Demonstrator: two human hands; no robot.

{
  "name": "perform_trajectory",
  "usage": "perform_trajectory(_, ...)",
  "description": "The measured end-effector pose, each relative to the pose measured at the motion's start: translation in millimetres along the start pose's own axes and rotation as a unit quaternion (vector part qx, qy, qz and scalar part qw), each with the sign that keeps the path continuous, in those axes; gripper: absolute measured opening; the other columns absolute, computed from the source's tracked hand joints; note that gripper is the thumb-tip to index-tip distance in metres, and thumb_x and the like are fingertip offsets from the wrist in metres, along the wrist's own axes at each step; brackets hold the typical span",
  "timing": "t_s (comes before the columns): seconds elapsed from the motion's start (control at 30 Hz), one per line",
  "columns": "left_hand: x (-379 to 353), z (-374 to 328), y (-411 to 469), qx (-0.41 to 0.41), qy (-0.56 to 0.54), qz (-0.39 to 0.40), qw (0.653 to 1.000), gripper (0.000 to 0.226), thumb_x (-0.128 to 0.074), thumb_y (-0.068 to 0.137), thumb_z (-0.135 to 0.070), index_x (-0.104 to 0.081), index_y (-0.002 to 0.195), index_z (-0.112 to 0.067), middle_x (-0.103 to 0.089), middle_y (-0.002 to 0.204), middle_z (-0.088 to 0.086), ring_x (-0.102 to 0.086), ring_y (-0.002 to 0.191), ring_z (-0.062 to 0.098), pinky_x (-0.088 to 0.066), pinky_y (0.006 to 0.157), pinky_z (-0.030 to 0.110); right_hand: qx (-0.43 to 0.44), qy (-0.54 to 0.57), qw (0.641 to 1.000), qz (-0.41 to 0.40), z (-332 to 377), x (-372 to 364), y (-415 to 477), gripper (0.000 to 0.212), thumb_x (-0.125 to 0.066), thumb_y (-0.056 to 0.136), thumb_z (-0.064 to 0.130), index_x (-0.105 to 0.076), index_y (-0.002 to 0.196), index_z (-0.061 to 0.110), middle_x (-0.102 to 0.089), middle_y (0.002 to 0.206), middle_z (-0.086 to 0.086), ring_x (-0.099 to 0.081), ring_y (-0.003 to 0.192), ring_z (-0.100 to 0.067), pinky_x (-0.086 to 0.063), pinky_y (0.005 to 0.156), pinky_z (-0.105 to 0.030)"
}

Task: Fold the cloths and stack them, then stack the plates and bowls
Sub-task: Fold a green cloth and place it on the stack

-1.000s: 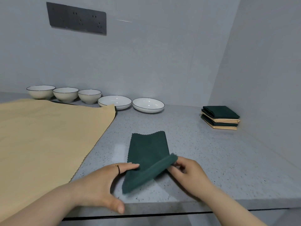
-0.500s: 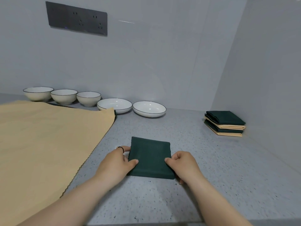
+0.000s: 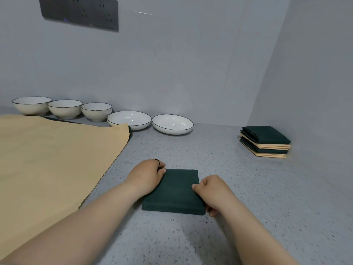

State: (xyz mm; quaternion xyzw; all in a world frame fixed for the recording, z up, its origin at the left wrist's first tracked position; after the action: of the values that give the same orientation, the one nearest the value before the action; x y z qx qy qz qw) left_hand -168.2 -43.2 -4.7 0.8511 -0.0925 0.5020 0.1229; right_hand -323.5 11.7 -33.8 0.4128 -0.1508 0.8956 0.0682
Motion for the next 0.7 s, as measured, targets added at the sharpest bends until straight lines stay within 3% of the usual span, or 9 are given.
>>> perform_trajectory(0.2,3.9,11.5,9.2,0.033,0.000,-0.050,0.998,0.022,-0.047,0.094,-0.021,-0.063,0.109,-0.021,-0.062,0.117,-0.005,-0.055,0.110,0.015,-0.042,0.085,0.023,0.000,-0.057,0.998,-0.016,2.3,-1.0,7.0,0.045,-0.036,0.097,0.032,-0.033,0.055,0.016,-0.041,0.052,0.002,-0.042,0.048,-0.014,-0.033,0.051,-0.023)
perform_trajectory(0.4,11.8,2.8,8.0,0.016,0.011,-0.057,0.998,0.027,-0.041,0.096,-0.023,-0.059,0.116,-0.027,-0.059,0.125,-0.008,-0.051,0.116,0.013,-0.040,0.088,0.022,-0.004,-0.098,0.995,-0.031,2.3,-0.5,8.4,0.044,-0.036,0.096,0.032,-0.031,0.055,0.017,-0.039,0.054,0.002,-0.039,0.050,-0.012,-0.029,0.048,-0.021)
perform_trajectory(0.53,-10.2,-34.0,-12.3,-0.107,0.070,0.018,0.992,0.044,-0.029,0.100,-0.031,-0.034,0.142,-0.018,-0.029,0.151,-0.005,-0.026,0.138,0.012,-0.017,0.111,0.020,-0.004,-0.114,0.993,-0.033,2.7,-0.1,10.0,0.043,-0.036,0.097,0.032,-0.031,0.057,0.017,-0.038,0.057,0.002,-0.036,0.052,-0.011,-0.027,0.048,-0.022)
perform_trajectory(0.63,-39.4,-34.9,-22.8,-0.099,0.142,0.097,0.980,0.054,-0.018,0.101,-0.038,-0.006,0.149,-0.016,0.002,0.157,-0.003,0.003,0.145,0.010,0.004,0.116,0.024,-0.004,-0.124,0.992,-0.031,3.8,-1.7,11.2,0.041,-0.034,0.097,0.033,-0.033,0.059,0.017,-0.040,0.061,0.002,-0.039,0.056,-0.012,-0.028,0.049,-0.022)
perform_trajectory(0.7,-47.0,-30.9,-24.3,-0.086,0.159,0.111,0.977,0.056,-0.014,0.101,-0.038,0.002,0.148,-0.015,0.009,0.157,-0.002,0.010,0.144,0.008,0.010,0.115,0.024,0.001,-0.137,0.990,-0.035,5.2,-2.0,10.5,0.038,-0.033,0.097,0.033,-0.036,0.064,0.017,-0.040,0.064,0.004,-0.046,0.067,-0.015,-0.030,0.051,-0.023)
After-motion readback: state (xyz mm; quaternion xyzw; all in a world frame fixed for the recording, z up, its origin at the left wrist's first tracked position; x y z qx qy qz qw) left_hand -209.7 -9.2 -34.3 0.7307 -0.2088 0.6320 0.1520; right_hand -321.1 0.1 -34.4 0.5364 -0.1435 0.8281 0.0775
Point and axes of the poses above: each hand's wrist, its own y-axis towards the middle knuckle, its own x-axis out of the back of the hand, z = x × y, the point moved 10 cm from there along y, towards the middle knuckle
